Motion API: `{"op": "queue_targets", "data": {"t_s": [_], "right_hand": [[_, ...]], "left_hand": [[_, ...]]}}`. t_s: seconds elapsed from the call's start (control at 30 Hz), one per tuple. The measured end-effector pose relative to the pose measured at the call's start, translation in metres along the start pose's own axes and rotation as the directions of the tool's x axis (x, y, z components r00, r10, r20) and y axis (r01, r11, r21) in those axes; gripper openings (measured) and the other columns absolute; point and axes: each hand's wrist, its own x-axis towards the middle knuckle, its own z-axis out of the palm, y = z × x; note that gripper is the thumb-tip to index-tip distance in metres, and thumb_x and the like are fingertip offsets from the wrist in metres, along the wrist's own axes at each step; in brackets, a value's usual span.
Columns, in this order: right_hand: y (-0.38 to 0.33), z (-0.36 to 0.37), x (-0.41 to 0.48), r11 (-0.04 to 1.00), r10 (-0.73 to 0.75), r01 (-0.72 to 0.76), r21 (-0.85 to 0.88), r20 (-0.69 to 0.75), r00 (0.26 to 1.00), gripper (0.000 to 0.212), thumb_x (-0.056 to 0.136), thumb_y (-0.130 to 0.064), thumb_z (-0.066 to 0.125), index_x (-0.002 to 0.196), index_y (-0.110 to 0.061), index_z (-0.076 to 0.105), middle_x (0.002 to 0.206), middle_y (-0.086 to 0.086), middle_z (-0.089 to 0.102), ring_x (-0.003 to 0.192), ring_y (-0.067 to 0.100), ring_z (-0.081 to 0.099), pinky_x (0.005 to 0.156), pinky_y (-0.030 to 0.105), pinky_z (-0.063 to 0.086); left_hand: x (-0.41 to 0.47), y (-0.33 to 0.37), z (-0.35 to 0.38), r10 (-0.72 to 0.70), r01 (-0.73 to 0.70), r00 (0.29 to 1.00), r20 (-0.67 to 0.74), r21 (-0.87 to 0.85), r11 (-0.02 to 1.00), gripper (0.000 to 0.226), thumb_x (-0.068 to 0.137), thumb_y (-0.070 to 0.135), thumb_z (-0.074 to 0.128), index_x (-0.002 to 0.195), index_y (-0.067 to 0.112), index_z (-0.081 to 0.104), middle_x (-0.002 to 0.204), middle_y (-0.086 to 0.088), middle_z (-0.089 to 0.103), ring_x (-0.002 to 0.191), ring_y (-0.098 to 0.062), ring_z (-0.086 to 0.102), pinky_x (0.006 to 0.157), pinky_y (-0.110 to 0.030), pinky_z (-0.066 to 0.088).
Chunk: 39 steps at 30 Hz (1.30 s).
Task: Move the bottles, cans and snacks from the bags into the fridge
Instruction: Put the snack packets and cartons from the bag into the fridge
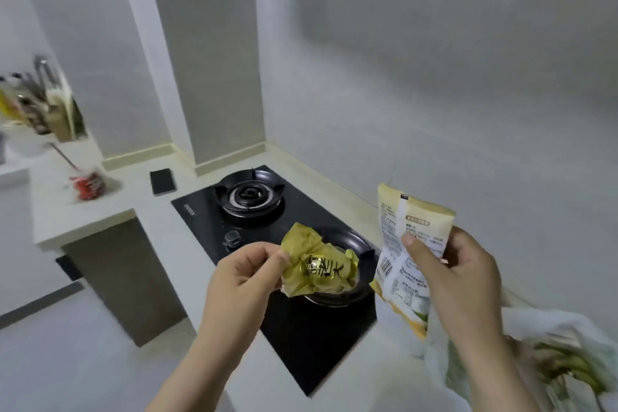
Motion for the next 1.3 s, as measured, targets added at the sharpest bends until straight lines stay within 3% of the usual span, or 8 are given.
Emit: {"op": "queue_targets", "data": {"t_s": [0.1, 0.23, 0.47, 0.6, 0.77, 0.93, 1.1, 1.3], "right_hand": [[-0.02, 0.038, -0.01, 0.998, -0.053, 0.051, 0.025, 0.109, 0.993, 0.007, 0.083, -0.023, 0.073, 0.086, -0.025, 0.067, 0.081, -0.013, 0.072, 0.074, -0.003, 0.066, 0.061, 0.026, 0.051], [-0.058, 0.101, -0.031, 0.988, -0.147, 0.129, 0.081, 0.285, 0.947, 0.006, 0.085, -0.024, 0.07, 0.087, -0.025, 0.065, 0.08, -0.015, 0.07, 0.074, -0.008, 0.065, 0.049, 0.014, 0.049], [-0.14, 0.217, -0.121, 0.94, -0.306, 0.163, 0.298, 0.536, 0.786, 0.01, 0.086, -0.023, 0.069, 0.095, -0.025, 0.067, 0.09, -0.013, 0.071, 0.084, -0.004, 0.066, 0.057, 0.009, 0.05], [-0.185, 0.267, -0.186, 0.905, -0.378, 0.131, 0.404, 0.625, 0.684, 0.01, 0.086, -0.026, 0.068, 0.095, -0.03, 0.067, 0.091, -0.014, 0.072, 0.087, -0.001, 0.067, 0.061, 0.016, 0.052], [-0.231, 0.317, -0.269, 0.848, -0.483, 0.11, 0.518, 0.672, 0.561, 0.013, 0.086, -0.024, 0.069, 0.098, -0.03, 0.068, 0.095, -0.014, 0.072, 0.09, 0.002, 0.067, 0.073, 0.026, 0.054], [-0.274, 0.36, -0.345, 0.768, -0.605, 0.06, 0.638, 0.69, 0.398, 0.017, 0.086, -0.022, 0.068, 0.09, -0.037, 0.063, 0.088, -0.021, 0.07, 0.088, -0.006, 0.065, 0.06, 0.012, 0.053], [-0.31, 0.396, -0.406, 0.689, -0.701, 0.011, 0.725, 0.663, 0.262, 0.017, 0.085, -0.02, 0.068, 0.088, -0.035, 0.061, 0.086, -0.017, 0.07, 0.087, -0.002, 0.065, 0.061, 0.015, 0.055], [-0.346, 0.437, -0.455, 0.606, -0.779, -0.085, 0.791, 0.612, 0.134, 0.014, 0.085, -0.018, 0.068, 0.089, -0.03, 0.062, 0.09, -0.018, 0.069, 0.085, 0.002, 0.067, 0.065, 0.018, 0.056]], "left_hand": [[-0.02, 0.012, -0.041, -0.001, -0.005, 0.988, -0.154, -0.039, 0.999, 0.023, 0.091, 0.012, 0.061, 0.07, 0.01, 0.071, 0.074, -0.014, 0.071, 0.068, -0.02, 0.065, 0.076, -0.038, 0.055], [-0.049, 0.027, -0.104, 0.026, -0.044, 0.949, -0.315, -0.049, 0.998, 0.024, 0.091, 0.01, 0.058, 0.071, 0.009, 0.071, 0.072, -0.015, 0.07, 0.067, -0.02, 0.064, 0.071, -0.034, 0.053], [-0.124, 0.057, -0.234, 0.092, -0.124, 0.8, -0.593, -0.013, 0.992, 0.022, 0.09, 0.012, 0.059, 0.073, 0.01, 0.072, 0.071, -0.009, 0.07, 0.067, -0.017, 0.063, 0.068, -0.027, 0.055], [-0.175, 0.075, -0.304, 0.15, -0.168, 0.705, -0.693, 0.043, 0.985, 0.027, 0.091, 0.013, 0.058, 0.069, 0.016, 0.073, 0.069, -0.005, 0.069, 0.066, -0.013, 0.063, 0.067, -0.024, 0.055], [-0.247, 0.088, -0.368, 0.181, -0.205, 0.552, -0.814, 0.078, 0.976, 0.028, 0.09, 0.012, 0.058, 0.068, 0.016, 0.074, 0.07, -0.005, 0.07, 0.065, -0.012, 0.064, 0.064, -0.023, 0.055], [-0.313, 0.102, -0.419, 0.215, -0.198, 0.389, -0.896, 0.147, 0.969, 0.029, 0.091, 0.009, 0.057, 0.067, 0.015, 0.072, 0.066, -0.003, 0.068, 0.063, -0.01, 0.062, 0.062, -0.02, 0.054], [-0.359, 0.11, -0.452, 0.229, -0.199, 0.211, -0.95, 0.187, 0.962, 0.026, 0.092, 0.009, 0.056, 0.071, 0.011, 0.072, 0.064, -0.002, 0.067, 0.06, -0.01, 0.061, 0.056, -0.018, 0.05], [-0.386, 0.118, -0.481, 0.223, -0.162, -0.003, -0.975, 0.22, 0.962, 0.027, 0.091, 0.01, 0.057, 0.069, 0.013, 0.073, 0.069, -0.006, 0.07, 0.064, -0.012, 0.064, 0.063, -0.023, 0.055]]}}
